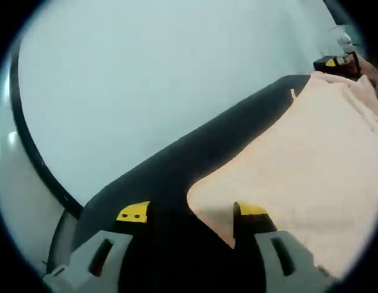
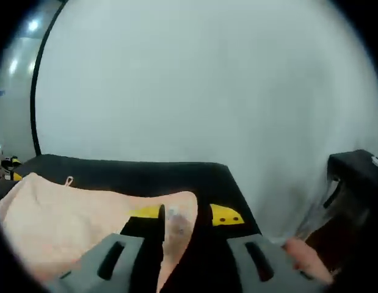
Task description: Fold the towel on the table until its edges align and the towel forms a compact rectangular stack.
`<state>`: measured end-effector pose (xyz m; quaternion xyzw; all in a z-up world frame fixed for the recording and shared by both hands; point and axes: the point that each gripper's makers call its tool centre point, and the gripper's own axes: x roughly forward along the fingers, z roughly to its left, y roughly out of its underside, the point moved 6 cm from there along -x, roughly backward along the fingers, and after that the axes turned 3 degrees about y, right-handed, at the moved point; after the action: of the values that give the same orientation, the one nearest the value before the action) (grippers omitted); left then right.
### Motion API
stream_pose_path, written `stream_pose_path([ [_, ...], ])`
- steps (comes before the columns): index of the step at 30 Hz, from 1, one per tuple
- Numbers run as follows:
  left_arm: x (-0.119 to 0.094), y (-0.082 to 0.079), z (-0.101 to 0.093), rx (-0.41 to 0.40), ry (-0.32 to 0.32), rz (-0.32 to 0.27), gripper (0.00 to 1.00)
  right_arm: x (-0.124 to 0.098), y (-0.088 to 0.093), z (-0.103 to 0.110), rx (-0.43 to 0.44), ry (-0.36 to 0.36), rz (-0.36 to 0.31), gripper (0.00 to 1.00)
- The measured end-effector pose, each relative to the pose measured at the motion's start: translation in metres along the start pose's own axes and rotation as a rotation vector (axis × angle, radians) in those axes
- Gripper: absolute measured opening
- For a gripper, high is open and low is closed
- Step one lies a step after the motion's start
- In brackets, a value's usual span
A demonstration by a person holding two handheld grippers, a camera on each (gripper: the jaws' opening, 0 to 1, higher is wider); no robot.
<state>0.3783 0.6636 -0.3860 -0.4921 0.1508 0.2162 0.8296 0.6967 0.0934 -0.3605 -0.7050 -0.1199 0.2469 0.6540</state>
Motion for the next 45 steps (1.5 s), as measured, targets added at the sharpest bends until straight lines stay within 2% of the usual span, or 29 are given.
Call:
stream_pose_path([
  [1, -0.011, 0.0, -0.005, 0.032, 0.013, -0.006, 0.42, -0.009, -0.001, 0.004, -0.018, -0.004, -0.017, 0.2],
  [2, -0.02, 0.004, -0.012, 0.075, 0.034, -0.008, 0.39, -0.027, -0.002, 0.013, -0.055, -0.029, -0.034, 0.2],
  [3, -0.026, 0.006, -0.017, 0.097, 0.045, -0.005, 0.36, -0.034, -0.002, 0.017, -0.056, -0.042, -0.048, 0.2],
  [4, -0.037, 0.006, -0.031, 0.13, 0.058, 0.007, 0.35, -0.051, 0.001, 0.021, -0.045, -0.044, -0.065, 0.2],
  [6, -0.047, 0.011, -0.043, 0.179, 0.108, 0.012, 0.35, -0.067, 0.01, 0.026, -0.055, -0.06, -0.067, 0.19],
  [8, -0.059, 0.012, -0.055, 0.176, 0.129, 0.016, 0.35, -0.08, 0.024, 0.031, -0.085, -0.08, -0.047, 0.19],
  [11, -0.076, 0.011, -0.072, 0.199, 0.158, 0.002, 0.34, -0.093, 0.039, 0.037, -0.1, -0.105, -0.029, 0.19],
  [13, -0.083, 0.013, -0.085, 0.266, 0.217, 0.01, 0.33, -0.1, 0.049, 0.042, -0.134, -0.132, -0.012, 0.19],
  [16, -0.096, 0.01, -0.106, 0.354, 0.258, 0.039, 0.33, -0.109, 0.057, 0.045, -0.174, -0.146, -0.001, 0.2],
  [20, -0.115, 0.003, -0.122, 0.385, 0.282, 0.046, 0.33, -0.129, 0.059, 0.048, -0.2, -0.142, -0.025, 0.2],
  [21, -0.12, 0.003, -0.126, 0.386, 0.29, 0.054, 0.33, -0.125, 0.059, 0.043, -0.195, -0.147, -0.031, 0.2],
  [24, -0.135, 0.009, -0.145, 0.42, 0.331, 0.108, 0.36, -0.13, 0.067, 0.044, -0.186, -0.163, -0.039, 0.2],
  [26, -0.138, 0.015, -0.151, 0.431, 0.325, 0.132, 0.36, -0.133, 0.068, 0.048, -0.166, -0.175, -0.036, 0.23],
  [30, -0.142, 0.027, -0.151, 0.493, 0.258, 0.206, 0.36, -0.136, 0.066, 0.052, -0.178, -0.192, -0.047, 0.22],
  [34, -0.142, 0.028, -0.153, 0.49, 0.222, 0.183, 0.35, -0.144, 0.069, 0.062, -0.256, -0.216, -0.051, 0.22],
  [36, -0.138, 0.027, -0.151, 0.52, 0.191, 0.175, 0.33, -0.146, 0.069, 0.063, -0.249, -0.223, -0.054, 0.22],
  [42, -0.133, 0.025, -0.154, 0.591, 0.188, 0.177, 0.29, -0.147, 0.063, 0.056, -0.22, -0.223, -0.055, 0.23],
  [45, -0.131, 0.024, -0.16, 0.665, 0.216, 0.159, 0.21, -0.152, 0.062, 0.06, -0.218, -0.233, -0.06, 0.23],
])
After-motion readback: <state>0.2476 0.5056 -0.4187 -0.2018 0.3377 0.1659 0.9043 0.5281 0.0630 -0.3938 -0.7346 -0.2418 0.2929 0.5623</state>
